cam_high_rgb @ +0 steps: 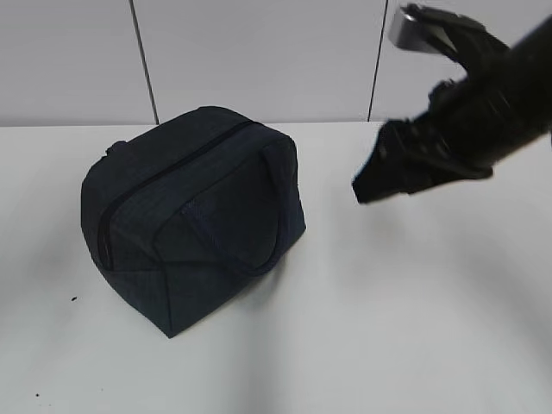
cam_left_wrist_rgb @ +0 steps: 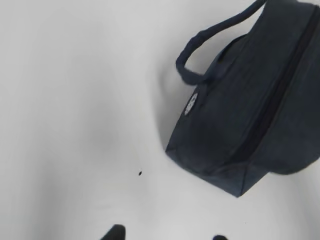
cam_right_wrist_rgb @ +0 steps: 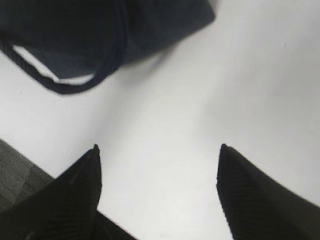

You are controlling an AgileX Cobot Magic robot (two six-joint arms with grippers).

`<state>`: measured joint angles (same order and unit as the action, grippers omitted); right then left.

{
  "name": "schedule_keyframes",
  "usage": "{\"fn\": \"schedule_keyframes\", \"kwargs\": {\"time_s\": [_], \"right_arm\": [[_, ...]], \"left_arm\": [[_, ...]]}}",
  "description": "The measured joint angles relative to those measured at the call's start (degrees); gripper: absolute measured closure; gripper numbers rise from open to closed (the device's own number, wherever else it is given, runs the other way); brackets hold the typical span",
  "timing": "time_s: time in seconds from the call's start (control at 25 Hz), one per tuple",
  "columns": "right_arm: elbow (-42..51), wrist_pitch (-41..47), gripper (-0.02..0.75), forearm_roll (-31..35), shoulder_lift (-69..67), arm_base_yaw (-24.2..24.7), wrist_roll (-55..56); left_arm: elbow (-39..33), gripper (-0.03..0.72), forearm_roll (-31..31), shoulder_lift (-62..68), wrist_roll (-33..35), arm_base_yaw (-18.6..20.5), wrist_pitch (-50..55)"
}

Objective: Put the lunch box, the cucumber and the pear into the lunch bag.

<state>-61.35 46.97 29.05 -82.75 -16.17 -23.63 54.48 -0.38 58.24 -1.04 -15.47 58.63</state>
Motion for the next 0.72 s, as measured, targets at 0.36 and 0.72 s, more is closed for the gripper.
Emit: {"fn": "schedule_keyframes", "kwargs": {"time_s": [0.36,0.72], "right_arm": [[20.46,4.46,0.185,-14.22,25.74,0.00,10.14],[26.67,9.29,0.186,-23.24,52.83,0.00,15.26]], "left_arm": [[-16.79,0.455,2.06,-27.13,-0.81,0.00,2.03],[-23.38,0.456,4.30,-46.93,-0.81,0.00,4.94]]}}
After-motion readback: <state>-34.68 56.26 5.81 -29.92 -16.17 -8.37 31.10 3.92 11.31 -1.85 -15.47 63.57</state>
